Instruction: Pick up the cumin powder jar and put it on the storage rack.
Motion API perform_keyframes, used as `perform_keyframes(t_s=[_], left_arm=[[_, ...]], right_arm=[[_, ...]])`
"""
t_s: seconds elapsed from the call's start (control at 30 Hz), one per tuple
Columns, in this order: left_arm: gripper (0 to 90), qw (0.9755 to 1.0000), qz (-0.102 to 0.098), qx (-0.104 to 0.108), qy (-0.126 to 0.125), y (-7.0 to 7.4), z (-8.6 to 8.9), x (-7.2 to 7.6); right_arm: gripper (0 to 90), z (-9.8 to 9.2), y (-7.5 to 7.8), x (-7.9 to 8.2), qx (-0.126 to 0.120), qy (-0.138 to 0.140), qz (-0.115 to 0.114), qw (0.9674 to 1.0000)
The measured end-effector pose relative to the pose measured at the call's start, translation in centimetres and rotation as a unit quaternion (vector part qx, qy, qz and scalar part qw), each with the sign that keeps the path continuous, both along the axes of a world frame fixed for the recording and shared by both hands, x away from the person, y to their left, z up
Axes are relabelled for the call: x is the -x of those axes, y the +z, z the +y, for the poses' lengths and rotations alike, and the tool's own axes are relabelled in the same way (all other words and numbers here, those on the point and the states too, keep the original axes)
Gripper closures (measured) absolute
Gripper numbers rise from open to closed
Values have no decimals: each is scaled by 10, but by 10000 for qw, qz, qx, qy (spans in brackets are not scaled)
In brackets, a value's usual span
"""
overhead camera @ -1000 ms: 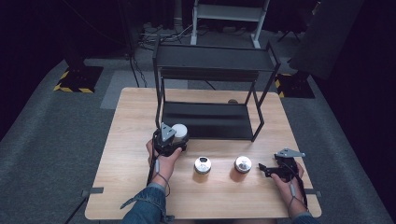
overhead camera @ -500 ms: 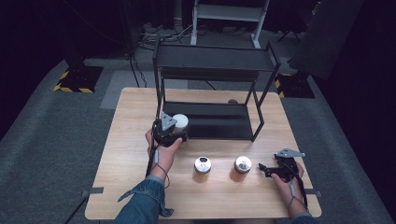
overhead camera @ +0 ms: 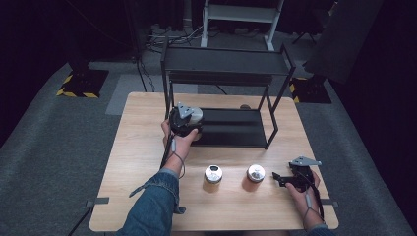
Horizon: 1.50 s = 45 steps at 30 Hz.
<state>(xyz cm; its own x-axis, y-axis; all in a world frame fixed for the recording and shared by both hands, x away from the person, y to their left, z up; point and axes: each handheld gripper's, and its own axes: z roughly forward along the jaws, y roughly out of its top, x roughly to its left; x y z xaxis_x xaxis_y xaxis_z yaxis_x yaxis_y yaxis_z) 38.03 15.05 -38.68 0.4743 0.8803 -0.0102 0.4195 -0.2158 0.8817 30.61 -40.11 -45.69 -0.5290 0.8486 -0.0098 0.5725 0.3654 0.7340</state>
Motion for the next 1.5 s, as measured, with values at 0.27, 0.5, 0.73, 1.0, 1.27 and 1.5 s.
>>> perform_keyframes(t_s=[0.27,0.5,0.73,1.0,1.27,1.5], left_arm=[[335,9998,182,18,20,-10,-4,-11],[317,9995,254,161,66,-11,0,-13],[141,9988,277,378,112,-4,11,-2],[123,9982,102,562,-163,4,33,44],[131,9983,48,497,-307,-3,58,93],[138,9990,182,314,-255,-29,76,126]], right_arm=[[89,0,0,0,2,2,0,10000],[89,0,0,0,4,5,0,10000],[89,0,0,0,4,8,-2,10000],[89,0,0,0,5,7,-1,10000],[89,0,0,0,3,6,-1,10000],[89,0,0,0,3,3,0,10000]])
